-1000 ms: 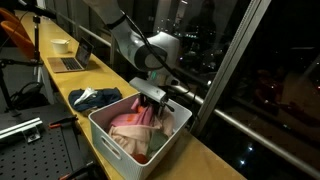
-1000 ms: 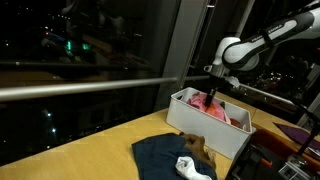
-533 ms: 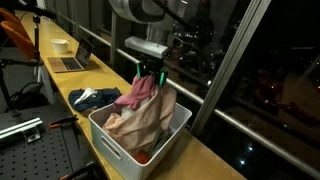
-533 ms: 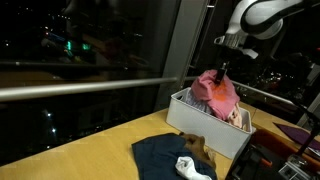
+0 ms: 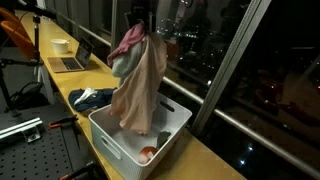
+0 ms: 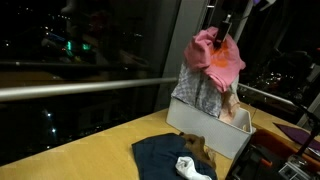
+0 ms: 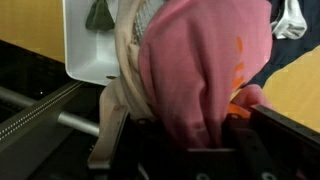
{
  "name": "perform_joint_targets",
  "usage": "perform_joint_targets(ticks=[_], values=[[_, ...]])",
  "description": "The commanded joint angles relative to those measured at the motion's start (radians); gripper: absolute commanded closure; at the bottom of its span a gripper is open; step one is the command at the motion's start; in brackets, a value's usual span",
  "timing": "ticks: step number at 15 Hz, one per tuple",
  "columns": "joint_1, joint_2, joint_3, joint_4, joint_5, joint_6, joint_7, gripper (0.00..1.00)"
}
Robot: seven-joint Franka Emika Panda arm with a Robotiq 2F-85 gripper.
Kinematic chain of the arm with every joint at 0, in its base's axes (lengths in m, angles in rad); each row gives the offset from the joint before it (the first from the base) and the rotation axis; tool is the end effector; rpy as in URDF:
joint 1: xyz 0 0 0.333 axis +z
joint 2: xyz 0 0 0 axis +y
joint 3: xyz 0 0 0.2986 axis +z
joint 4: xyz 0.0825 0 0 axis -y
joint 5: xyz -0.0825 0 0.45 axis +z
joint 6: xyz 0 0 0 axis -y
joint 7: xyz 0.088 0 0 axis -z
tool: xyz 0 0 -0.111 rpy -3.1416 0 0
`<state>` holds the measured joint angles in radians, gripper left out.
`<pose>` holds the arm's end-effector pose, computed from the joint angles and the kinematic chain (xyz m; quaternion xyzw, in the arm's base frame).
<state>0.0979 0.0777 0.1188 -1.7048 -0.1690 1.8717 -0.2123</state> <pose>0.6482 0.1270 0.5090 0.9685 0.2325 0.0450 0.0770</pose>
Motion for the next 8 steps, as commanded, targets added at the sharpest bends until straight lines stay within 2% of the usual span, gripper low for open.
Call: perform_joint_targets(ticks=[1, 8], values=[[0.083, 0.041, 0.053, 0.193, -0.089, -0.125, 0.095, 1.00], [0.274, 0.177, 0.155, 0.543, -0.242, -0.353, 0.231, 1.00]])
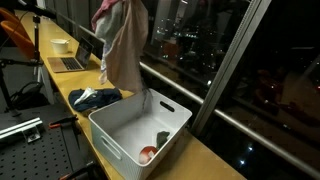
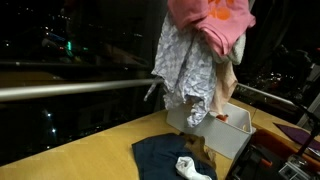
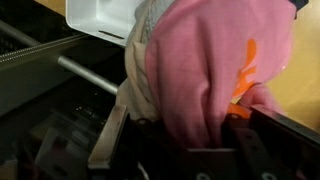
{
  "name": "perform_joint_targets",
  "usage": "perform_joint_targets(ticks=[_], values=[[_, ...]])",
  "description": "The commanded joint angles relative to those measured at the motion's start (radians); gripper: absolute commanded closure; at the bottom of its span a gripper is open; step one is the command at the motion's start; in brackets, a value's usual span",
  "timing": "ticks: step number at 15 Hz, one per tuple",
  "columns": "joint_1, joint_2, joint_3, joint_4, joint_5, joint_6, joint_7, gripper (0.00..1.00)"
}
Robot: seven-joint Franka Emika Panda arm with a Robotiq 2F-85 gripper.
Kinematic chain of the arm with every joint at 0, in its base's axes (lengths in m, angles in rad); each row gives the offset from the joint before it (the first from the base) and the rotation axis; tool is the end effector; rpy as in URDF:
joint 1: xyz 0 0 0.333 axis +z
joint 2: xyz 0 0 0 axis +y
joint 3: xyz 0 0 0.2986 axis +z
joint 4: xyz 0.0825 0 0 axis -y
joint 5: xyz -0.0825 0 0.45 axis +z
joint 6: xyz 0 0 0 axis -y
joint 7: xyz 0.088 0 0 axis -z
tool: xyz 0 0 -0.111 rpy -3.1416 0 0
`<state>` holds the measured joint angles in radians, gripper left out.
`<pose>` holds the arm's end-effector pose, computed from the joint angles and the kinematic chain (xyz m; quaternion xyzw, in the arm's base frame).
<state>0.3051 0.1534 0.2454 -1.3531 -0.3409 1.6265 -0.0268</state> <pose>0.5961 0.3090 0.6347 0.9468 0.2774 0.0982 0.1304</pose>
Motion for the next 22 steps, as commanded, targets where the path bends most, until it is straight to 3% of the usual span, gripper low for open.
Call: perform_joint_targets(ticks=[1, 4, 6, 14, 19, 22], values=[[0.098, 0.129, 0.035, 0.236, -0.095, -0.134, 0.061, 1.00], [0.178, 0.198, 0.034, 0.322, -0.137, -0.172, 0.088, 1.00], [0.196, 0.224, 0.023, 0.313, -0.113, -0.148, 0.097, 1.00], [0.068, 0.231, 0.021, 0.060, 0.041, 0.046, 0.106, 1.00], [-0.060, 0.190, 0.034, -0.197, 0.210, 0.233, 0.072, 1.00], [-0.075, 0.194, 0.008, -0.273, 0.315, 0.302, 0.031, 1.00]])
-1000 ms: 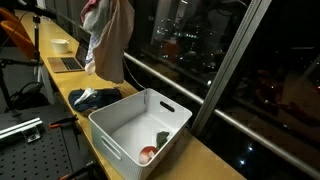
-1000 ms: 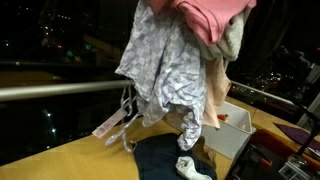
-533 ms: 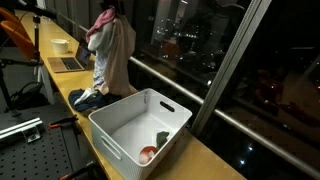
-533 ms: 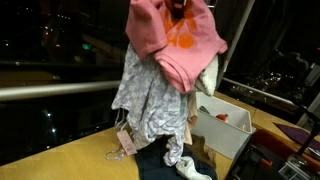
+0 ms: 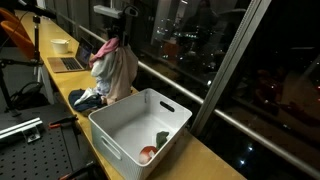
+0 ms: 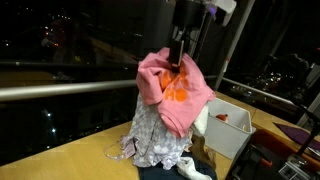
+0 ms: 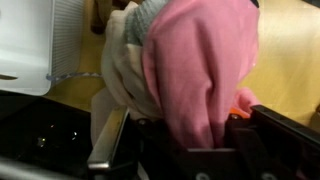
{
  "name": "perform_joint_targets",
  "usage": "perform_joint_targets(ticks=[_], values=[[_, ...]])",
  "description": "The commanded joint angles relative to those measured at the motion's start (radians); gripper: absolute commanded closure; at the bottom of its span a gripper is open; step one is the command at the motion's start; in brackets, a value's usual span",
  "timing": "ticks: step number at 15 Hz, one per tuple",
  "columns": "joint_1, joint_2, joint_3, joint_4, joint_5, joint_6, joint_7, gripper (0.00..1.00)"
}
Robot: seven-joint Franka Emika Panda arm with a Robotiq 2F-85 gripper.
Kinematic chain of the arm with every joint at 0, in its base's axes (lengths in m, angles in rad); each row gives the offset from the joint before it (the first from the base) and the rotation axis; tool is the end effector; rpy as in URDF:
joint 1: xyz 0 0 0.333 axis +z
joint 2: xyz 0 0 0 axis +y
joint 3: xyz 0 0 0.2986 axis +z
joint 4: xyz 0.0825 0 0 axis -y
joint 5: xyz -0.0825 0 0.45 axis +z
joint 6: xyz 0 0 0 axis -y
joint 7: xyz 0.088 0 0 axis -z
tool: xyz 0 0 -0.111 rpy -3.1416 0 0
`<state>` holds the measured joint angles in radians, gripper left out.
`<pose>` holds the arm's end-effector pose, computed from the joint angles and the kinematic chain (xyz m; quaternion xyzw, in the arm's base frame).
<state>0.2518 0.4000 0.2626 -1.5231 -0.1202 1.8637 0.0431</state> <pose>0.6446 0.3299 0.3902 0.9697 0.2430 -0.0200 0.0122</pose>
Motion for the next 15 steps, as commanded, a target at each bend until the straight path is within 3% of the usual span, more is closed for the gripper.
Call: perform_joint_targets(ticks=[1, 6, 7, 8, 15], values=[[-0.030, -0.056, -0.011, -0.132, 0.121, 0.085, -0.051, 1.00], [-0.057, -0.071, -0.011, -0.213, 0.239, 0.116, -0.083, 1.00], [-0.057, -0.073, -0.012, -0.220, 0.251, 0.110, -0.085, 0.75], [-0.057, -0.077, -0.013, -0.228, 0.260, 0.103, -0.085, 0.74], [-0.081, -0.161, -0.034, -0.325, 0.304, 0.121, -0.095, 0.24]])
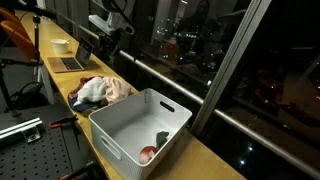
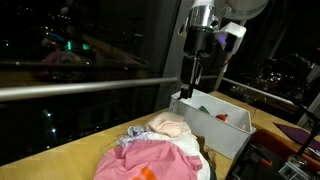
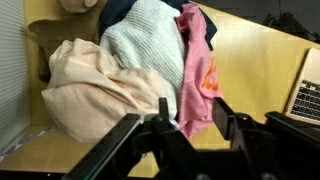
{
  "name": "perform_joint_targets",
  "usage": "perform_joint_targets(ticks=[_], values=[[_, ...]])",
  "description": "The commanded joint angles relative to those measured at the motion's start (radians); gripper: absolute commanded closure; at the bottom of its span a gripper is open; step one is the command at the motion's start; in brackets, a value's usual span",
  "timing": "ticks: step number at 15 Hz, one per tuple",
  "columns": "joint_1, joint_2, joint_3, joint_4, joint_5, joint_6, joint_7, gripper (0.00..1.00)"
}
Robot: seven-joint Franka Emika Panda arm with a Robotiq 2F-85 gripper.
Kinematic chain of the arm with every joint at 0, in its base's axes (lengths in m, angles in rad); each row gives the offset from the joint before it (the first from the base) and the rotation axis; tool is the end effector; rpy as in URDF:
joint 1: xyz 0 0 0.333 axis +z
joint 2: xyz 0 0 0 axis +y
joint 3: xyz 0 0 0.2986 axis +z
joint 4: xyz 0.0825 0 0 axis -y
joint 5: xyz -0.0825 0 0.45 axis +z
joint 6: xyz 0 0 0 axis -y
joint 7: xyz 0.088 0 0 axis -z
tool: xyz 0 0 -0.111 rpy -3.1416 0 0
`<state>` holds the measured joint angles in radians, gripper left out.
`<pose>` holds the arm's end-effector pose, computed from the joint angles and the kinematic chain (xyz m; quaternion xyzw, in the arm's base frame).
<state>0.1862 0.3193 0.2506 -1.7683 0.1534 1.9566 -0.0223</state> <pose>0.6125 0.2892 0.3263 -0.9739 -0.1898 0.0822 0.0933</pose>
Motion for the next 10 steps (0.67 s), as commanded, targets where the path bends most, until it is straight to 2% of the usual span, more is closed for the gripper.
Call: perform_joint_targets(ticks=[1, 3, 4, 10], values=[[-0.019, -0.109, -0.031, -0.110, 0.017, 0.049, -0.035, 0.18], [-0.032, -0.176, -0.057, -0.182, -0.019, 0.110, -0.056, 0.03], [-0.043, -0.203, -0.070, -0.215, -0.020, 0.143, -0.075, 0.00], [-0.120, -0.302, -0.154, -0.361, -0.054, 0.289, -0.262, 0.00]])
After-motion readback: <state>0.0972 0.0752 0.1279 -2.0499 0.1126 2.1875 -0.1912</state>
